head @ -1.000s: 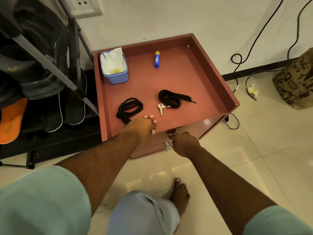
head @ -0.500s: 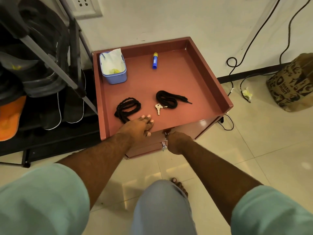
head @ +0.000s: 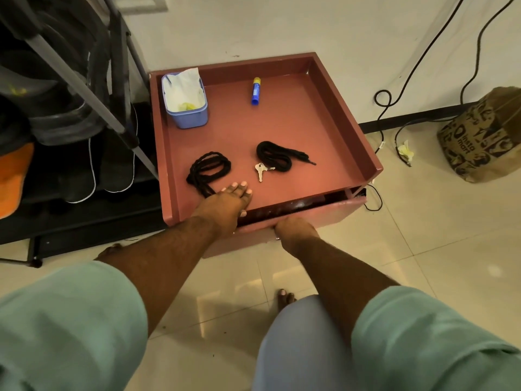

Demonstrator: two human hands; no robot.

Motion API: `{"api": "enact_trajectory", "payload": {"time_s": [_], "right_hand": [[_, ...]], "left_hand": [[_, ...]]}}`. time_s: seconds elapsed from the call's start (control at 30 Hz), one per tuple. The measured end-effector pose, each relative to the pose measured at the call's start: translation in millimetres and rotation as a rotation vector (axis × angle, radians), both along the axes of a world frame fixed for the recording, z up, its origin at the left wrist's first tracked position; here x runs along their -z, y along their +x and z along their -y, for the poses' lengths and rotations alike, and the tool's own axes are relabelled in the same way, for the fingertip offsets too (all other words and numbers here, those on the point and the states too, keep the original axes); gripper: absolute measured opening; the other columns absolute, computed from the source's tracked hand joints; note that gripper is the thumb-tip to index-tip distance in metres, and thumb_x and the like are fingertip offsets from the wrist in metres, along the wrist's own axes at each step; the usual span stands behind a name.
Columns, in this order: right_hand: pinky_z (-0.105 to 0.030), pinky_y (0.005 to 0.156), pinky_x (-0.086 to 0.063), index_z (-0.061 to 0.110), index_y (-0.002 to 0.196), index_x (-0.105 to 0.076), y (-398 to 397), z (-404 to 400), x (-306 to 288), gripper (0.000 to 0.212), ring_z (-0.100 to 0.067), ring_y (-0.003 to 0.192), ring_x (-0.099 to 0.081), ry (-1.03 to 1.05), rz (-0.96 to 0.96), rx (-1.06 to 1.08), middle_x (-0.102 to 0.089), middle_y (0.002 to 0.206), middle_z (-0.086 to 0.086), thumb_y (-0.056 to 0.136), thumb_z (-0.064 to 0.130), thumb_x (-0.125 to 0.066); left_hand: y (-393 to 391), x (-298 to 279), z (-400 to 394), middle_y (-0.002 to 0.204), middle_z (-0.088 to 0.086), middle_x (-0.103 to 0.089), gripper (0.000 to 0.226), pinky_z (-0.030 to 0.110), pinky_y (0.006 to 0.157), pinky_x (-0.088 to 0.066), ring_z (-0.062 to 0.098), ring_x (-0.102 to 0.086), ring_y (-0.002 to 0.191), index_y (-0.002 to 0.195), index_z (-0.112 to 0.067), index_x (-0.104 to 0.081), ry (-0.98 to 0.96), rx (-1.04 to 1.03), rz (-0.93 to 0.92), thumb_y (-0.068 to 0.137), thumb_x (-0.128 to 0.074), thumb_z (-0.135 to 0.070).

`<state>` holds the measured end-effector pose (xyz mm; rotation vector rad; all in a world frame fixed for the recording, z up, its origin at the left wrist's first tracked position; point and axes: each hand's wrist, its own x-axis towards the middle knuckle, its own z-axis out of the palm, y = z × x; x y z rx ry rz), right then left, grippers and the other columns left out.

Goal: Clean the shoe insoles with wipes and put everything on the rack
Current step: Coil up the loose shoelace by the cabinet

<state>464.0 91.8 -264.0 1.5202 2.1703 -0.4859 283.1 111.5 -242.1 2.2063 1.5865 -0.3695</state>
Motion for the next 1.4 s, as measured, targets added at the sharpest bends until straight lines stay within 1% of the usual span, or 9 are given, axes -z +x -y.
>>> {"api": "enact_trajectory", "payload": {"time_s": [0.23,0.37,0.5,0.67,0.8,1.07,1.2,1.3,1.4], "right_hand": [[-0.039,0.089,-0.051,0.011,0.115,-0.062,23.7,32.3,-2.6,0.027,-0.026,0.104,-0.060,-0.221,0.010,-0.085,-0.064,0.115,-0.006,0.090,0.019,-0.054],[-0.037,0.077,-0.056,0.013,0.092,-0.070,28.3,9.9,-27.3,0.022,-0.019,0.078,-0.064,-0.115,-0.204,0.019,-0.068,0.087,-0.004,0.087,0.026,-0.053],[-0.030,0.075,-0.051,0.011,0.089,-0.069,24.2,9.3,-22.3,0.020,-0.023,0.080,-0.061,-0.154,-0.201,0.098,-0.064,0.084,-0.006,0.089,0.021,-0.052],[-0.032,0.073,-0.053,0.011,0.076,-0.064,20.7,10.8,-27.7,0.011,-0.026,0.080,-0.062,-0.212,-0.180,0.147,-0.060,0.077,-0.009,0.084,0.013,-0.057],[-0.028,0.073,-0.049,0.004,0.086,-0.070,21.3,22.6,-27.7,0.014,-0.023,0.076,-0.056,-0.280,-0.084,0.089,-0.058,0.074,-0.008,0.084,0.014,-0.060],[-0.031,0.082,-0.054,-0.001,0.101,-0.071,39.4,36.2,-18.4,0.019,-0.022,0.084,-0.067,-0.418,-0.119,0.199,-0.071,0.093,-0.011,0.086,0.009,-0.065],[-0.024,0.079,-0.050,0.006,0.095,-0.073,33.6,11.7,-34.4,0.015,-0.018,0.085,-0.065,-0.188,-0.356,0.260,-0.070,0.094,-0.005,0.085,0.011,-0.065],[-0.023,0.074,-0.051,0.010,0.084,-0.075,22.8,-17.0,-53.1,0.016,-0.015,0.078,-0.063,0.021,-0.612,0.365,-0.072,0.089,-0.004,0.084,0.005,-0.060],[-0.029,0.078,-0.053,0.012,0.089,-0.074,9.2,-51.4,-63.7,0.012,-0.018,0.084,-0.064,0.252,-0.704,0.410,-0.072,0.092,-0.006,0.083,0.010,-0.064]], "left_hand": [[2.0,13.1,6.5,0.166,0.008,0.003,0.061,0.031,0.121,0.000,0.022,0.001,0.153,0.158,-0.012,-0.003,0.085,0.007,-0.019,0.106,-0.036,-0.013],[1.8,6.9,-1.7,0.166,0.007,0.001,0.063,0.034,0.123,-0.008,0.022,-0.003,0.153,0.158,-0.012,-0.007,0.021,0.013,-0.034,0.105,-0.041,-0.016],[3.1,1.0,-12.0,0.166,0.006,-0.007,0.066,0.038,0.122,-0.019,0.023,-0.012,0.152,0.158,-0.014,-0.013,-0.027,-0.018,-0.053,0.102,-0.049,-0.017],[28.0,-0.7,34.1,0.165,0.016,-0.002,0.070,0.041,0.124,-0.011,0.029,-0.010,0.152,0.157,-0.005,-0.005,0.145,0.016,-0.130,0.100,-0.047,-0.008],[26.5,15.0,82.6,0.164,0.014,0.014,0.071,0.037,0.123,-0.001,0.026,0.005,0.153,0.157,-0.009,-0.001,0.120,-0.047,-0.126,0.101,-0.045,-0.009],[33.6,3.3,113.7,0.166,0.007,-0.003,0.071,0.035,0.123,-0.007,0.023,-0.006,0.153,0.158,-0.013,-0.009,-0.034,-0.121,-0.069,0.099,-0.048,-0.012],[31.6,-20.3,89.5,0.162,0.008,-0.023,0.064,0.038,0.119,-0.026,0.027,-0.027,0.147,0.156,-0.016,-0.023,0.062,-0.172,0.001,0.099,-0.051,-0.017],[19.7,-34.0,65.5,0.135,0.009,-0.047,0.049,0.042,0.101,-0.044,0.029,-0.048,0.120,0.146,-0.017,-0.042,0.281,-0.246,0.034,0.098,-0.052,-0.027],[5.6,-40.9,36.2,0.129,0.010,-0.043,0.052,0.040,0.095,-0.044,0.028,-0.047,0.114,0.144,-0.019,-0.043,0.447,-0.404,0.050,0.096,-0.055,-0.036]]}}
